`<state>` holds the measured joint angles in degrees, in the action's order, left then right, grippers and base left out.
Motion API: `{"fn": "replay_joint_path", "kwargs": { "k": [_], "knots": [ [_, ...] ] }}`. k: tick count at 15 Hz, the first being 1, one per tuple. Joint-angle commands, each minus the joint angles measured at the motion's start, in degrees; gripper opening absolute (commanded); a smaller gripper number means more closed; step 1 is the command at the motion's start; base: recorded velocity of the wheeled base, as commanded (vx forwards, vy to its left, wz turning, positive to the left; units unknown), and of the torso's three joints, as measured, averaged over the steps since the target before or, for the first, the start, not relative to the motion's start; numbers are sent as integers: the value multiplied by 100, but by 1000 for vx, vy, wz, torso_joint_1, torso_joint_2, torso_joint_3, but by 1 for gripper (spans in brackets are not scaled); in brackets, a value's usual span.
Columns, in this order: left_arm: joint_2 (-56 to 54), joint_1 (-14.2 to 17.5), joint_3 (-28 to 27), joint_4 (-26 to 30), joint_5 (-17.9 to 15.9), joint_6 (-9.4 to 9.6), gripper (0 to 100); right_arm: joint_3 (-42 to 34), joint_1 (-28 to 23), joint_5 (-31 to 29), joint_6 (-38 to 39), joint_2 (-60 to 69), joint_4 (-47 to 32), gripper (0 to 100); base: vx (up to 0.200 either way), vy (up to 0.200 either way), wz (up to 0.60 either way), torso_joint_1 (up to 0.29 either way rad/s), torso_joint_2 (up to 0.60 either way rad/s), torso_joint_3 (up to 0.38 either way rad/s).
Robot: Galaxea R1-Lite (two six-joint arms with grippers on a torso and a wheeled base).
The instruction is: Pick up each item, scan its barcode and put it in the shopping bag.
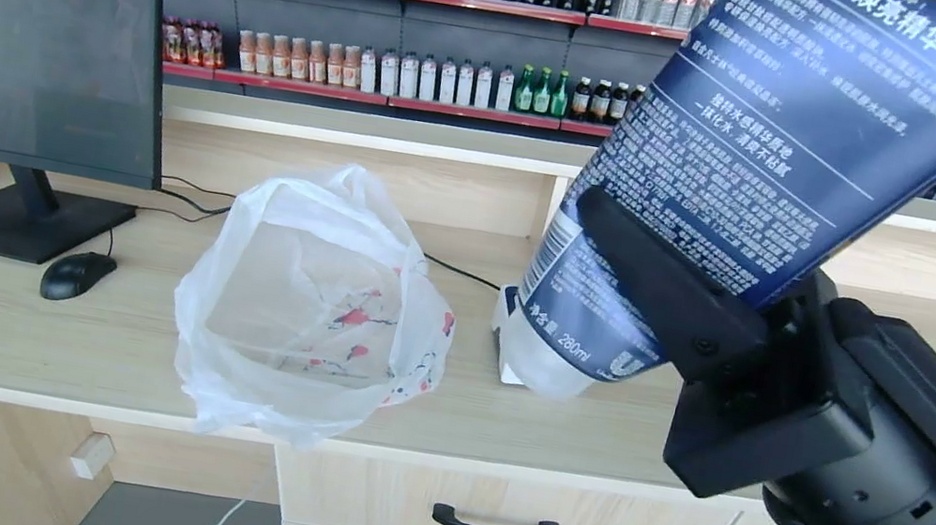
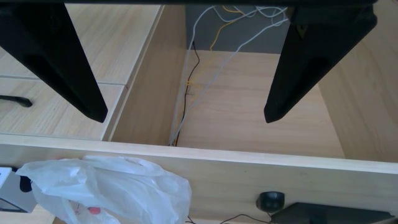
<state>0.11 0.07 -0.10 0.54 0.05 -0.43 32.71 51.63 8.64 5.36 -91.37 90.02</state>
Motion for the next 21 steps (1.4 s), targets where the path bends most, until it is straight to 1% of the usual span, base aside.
{"fn": "replay_joint_path", "kwargs": {
  "k": [1, 4, 8, 10, 13, 17, 21],
  "knots": [
    [-2, -7, 1, -1, 4, -1, 100, -89, 199, 6, 96, 260, -2, 0, 0, 0, 0, 0, 0, 0],
    [-2, -7, 1, -1, -5, -1, 100, -115, 199, 6, 378, 339, -2, 0, 0, 0, 0, 0, 0, 0],
    [-2, -7, 1, -1, 4, -1, 100, -151, 322, -3, 720, 506, -2, 0, 0, 0, 0, 0, 0, 0],
    [-2, 1, 1, -1, 4, -10, 100, -247, 629, -3, 756, 506, -2, 0, 0, 0, 0, 0, 0, 0],
    [-2, 1, 1, -1, 4, -1, 100, -274, 638, -3, 861, 488, -2, 0, 0, 0, 0, 0, 0, 0],
    [-2, 1, 1, -1, 4, -1, 100, -652, 638, 6, 1635, 708, -2, 0, 0, 0, 0, 0, 0, 0],
    [-2, -7, 1, -1, 4, -1, 100, -511, 638, 6, 1802, 778, -2, 0, 0, 0, 0, 0, 0, 0]
  ]
}}
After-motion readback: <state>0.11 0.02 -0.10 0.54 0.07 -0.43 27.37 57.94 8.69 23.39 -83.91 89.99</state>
